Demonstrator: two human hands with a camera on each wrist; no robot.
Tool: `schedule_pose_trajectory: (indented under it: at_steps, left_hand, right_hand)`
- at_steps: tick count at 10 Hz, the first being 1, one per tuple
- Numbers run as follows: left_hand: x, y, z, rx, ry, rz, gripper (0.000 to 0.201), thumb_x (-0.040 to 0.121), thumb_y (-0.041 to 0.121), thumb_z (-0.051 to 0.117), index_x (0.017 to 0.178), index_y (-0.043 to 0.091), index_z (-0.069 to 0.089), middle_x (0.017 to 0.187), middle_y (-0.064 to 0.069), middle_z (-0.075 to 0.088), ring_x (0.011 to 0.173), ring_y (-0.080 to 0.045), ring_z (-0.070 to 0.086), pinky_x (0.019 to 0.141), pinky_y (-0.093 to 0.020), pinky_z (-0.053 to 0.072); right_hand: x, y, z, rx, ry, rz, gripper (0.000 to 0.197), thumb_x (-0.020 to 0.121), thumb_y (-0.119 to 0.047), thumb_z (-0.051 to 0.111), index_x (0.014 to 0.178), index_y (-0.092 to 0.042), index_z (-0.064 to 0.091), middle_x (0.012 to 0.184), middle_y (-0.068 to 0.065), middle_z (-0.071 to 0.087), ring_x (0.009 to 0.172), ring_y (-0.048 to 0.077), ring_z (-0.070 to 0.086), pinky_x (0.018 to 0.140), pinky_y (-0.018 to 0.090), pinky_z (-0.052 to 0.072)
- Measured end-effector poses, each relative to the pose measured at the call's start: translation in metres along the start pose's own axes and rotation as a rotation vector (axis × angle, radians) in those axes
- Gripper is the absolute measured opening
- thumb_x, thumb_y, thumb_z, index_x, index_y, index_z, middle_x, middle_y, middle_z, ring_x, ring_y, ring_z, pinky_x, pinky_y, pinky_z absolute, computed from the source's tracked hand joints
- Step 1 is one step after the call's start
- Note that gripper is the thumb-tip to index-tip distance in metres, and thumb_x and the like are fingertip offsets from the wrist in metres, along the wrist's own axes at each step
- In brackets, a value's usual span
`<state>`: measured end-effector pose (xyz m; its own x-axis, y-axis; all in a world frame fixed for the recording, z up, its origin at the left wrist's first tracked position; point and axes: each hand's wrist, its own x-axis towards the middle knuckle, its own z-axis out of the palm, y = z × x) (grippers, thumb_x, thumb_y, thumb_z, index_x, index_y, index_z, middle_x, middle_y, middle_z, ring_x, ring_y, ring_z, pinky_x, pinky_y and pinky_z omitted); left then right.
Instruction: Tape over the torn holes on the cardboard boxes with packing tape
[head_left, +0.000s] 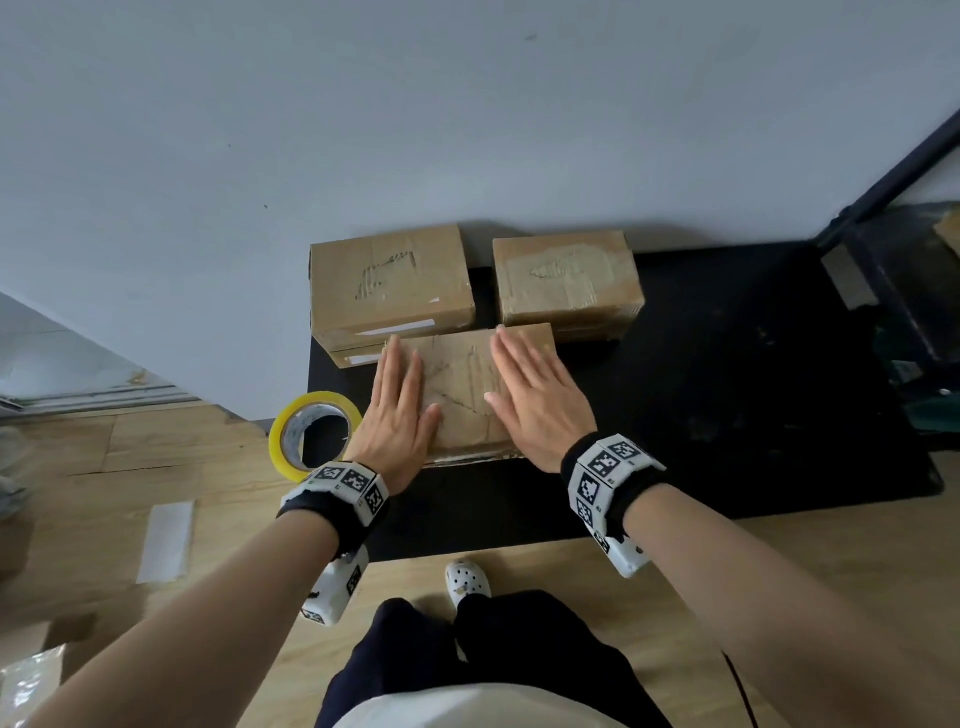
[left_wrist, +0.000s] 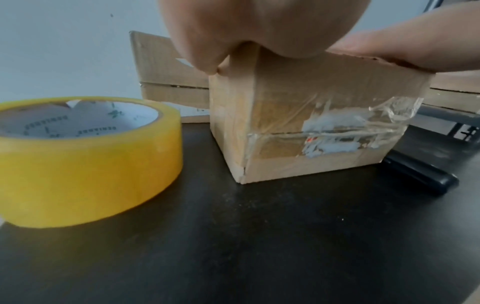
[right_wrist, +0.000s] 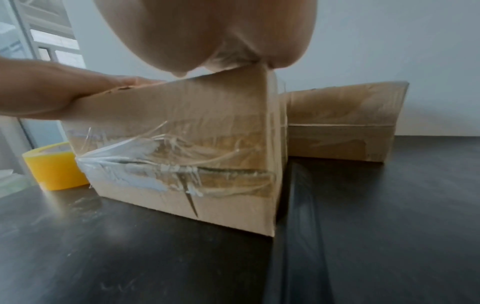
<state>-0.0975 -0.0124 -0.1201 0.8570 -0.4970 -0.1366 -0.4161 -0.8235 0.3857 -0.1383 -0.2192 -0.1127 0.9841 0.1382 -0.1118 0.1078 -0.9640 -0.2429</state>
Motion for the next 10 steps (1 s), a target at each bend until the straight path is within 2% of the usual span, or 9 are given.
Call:
schedule_pose_trajectory:
  at_steps: [1, 2, 3, 4, 5, 6, 8, 9, 10]
  left_hand:
    - [-0.001, 0.008, -0.002, -0.06, -0.022, -0.086, 0.066, 0.099, 0.043, 0.019, 0.148, 0.005, -0.005, 0.155, -0.008, -0.021, 0.141, -0.018, -0.024, 0.118, -0.034, -0.006]
    - [0.0, 0.01, -0.006, -0.182, -0.004, -0.114, 0.067, 0.099, 0.04, 0.025, 0.148, 0.009, -0.009, 0.154, -0.004, -0.024, 0.142, -0.017, -0.02, 0.116, -0.03, -0.004]
    - [0.002, 0.011, -0.011, -0.452, 0.021, -0.232, 0.067, 0.099, 0.036, 0.028, 0.148, 0.015, -0.013, 0.155, 0.001, -0.02, 0.144, -0.015, -0.005, 0.11, -0.02, 0.002]
    - [0.004, 0.012, -0.011, -0.703, 0.02, -0.331, 0.066, 0.1, 0.032, 0.031, 0.148, 0.017, -0.012, 0.158, 0.0, -0.005, 0.144, -0.016, 0.005, 0.115, -0.025, 0.006]
    - [0.006, 0.013, -0.01, -0.733, 0.01, -0.353, 0.068, 0.1, 0.026, 0.035, 0.148, 0.017, -0.012, 0.157, -0.001, 0.0, 0.143, -0.017, 0.01, 0.116, -0.029, 0.009]
    - [0.007, 0.015, -0.013, -0.732, -0.002, -0.366, 0.07, 0.099, 0.022, 0.038, 0.148, 0.016, -0.012, 0.157, -0.003, 0.003, 0.142, -0.019, 0.012, 0.115, -0.03, 0.011]
    - [0.0, 0.002, -0.022, -0.255, -0.032, -0.247, 0.061, 0.1, 0.039, 0.025, 0.15, 0.017, -0.001, 0.158, 0.0, -0.004, 0.146, -0.018, -0.003, 0.119, -0.032, 0.003]
    - [0.0, -0.001, -0.043, -0.038, -0.054, -0.161, 0.057, 0.1, 0.04, 0.022, 0.15, 0.017, 0.008, 0.158, 0.0, 0.005, 0.146, -0.019, 0.0, 0.118, -0.036, 0.008]
    - [0.006, 0.001, -0.078, 0.092, -0.019, -0.077, 0.05, 0.099, 0.039, 0.025, 0.145, 0.019, 0.024, 0.151, -0.003, 0.031, 0.141, -0.022, 0.024, 0.113, -0.039, 0.026]
  right_hand:
    - [-0.003, 0.003, 0.002, 0.012, 0.008, 0.06, 0.065, 0.098, -0.048, 0.007, 0.152, -0.013, 0.0, 0.161, 0.002, -0.002, 0.148, 0.017, -0.005, 0.121, 0.039, 0.005]
    - [-0.003, 0.003, 0.0, 0.105, 0.018, 0.057, 0.063, 0.1, -0.045, 0.016, 0.152, -0.013, 0.0, 0.161, 0.001, -0.005, 0.146, 0.014, -0.01, 0.121, 0.038, 0.003]
    - [-0.009, 0.011, -0.009, 0.394, 0.032, 0.137, 0.069, 0.102, -0.035, 0.034, 0.151, -0.016, -0.01, 0.159, -0.002, -0.018, 0.142, 0.007, -0.017, 0.118, 0.028, -0.001]
    - [-0.014, 0.012, -0.014, 0.609, -0.015, 0.279, 0.069, 0.103, -0.031, 0.034, 0.151, -0.019, -0.015, 0.158, -0.002, -0.021, 0.146, 0.014, 0.003, 0.11, 0.021, 0.014]
    - [-0.014, 0.006, -0.011, 0.646, -0.035, 0.314, 0.067, 0.103, -0.029, 0.033, 0.151, -0.017, -0.012, 0.159, -0.001, -0.018, 0.142, 0.018, 0.021, 0.098, 0.016, 0.022]
    - [-0.013, 0.006, -0.011, 0.691, -0.034, 0.321, 0.066, 0.103, -0.028, 0.034, 0.152, -0.018, -0.01, 0.16, -0.002, -0.017, 0.145, 0.016, 0.014, 0.101, 0.016, 0.017]
    - [-0.026, 0.011, -0.023, 0.418, -0.019, 0.208, 0.063, 0.102, -0.036, 0.035, 0.153, -0.014, 0.005, 0.161, -0.001, -0.005, 0.147, 0.013, 0.004, 0.114, 0.025, 0.011]
    - [-0.025, -0.001, -0.037, 0.286, -0.027, 0.185, 0.058, 0.102, -0.036, 0.035, 0.152, -0.014, 0.016, 0.161, 0.0, 0.006, 0.146, 0.015, 0.015, 0.116, 0.032, 0.02]
    - [-0.012, -0.014, -0.061, 0.211, -0.06, 0.206, 0.047, 0.103, -0.035, 0.03, 0.144, -0.013, 0.037, 0.154, 0.002, 0.029, 0.137, 0.021, 0.036, 0.109, 0.041, 0.035]
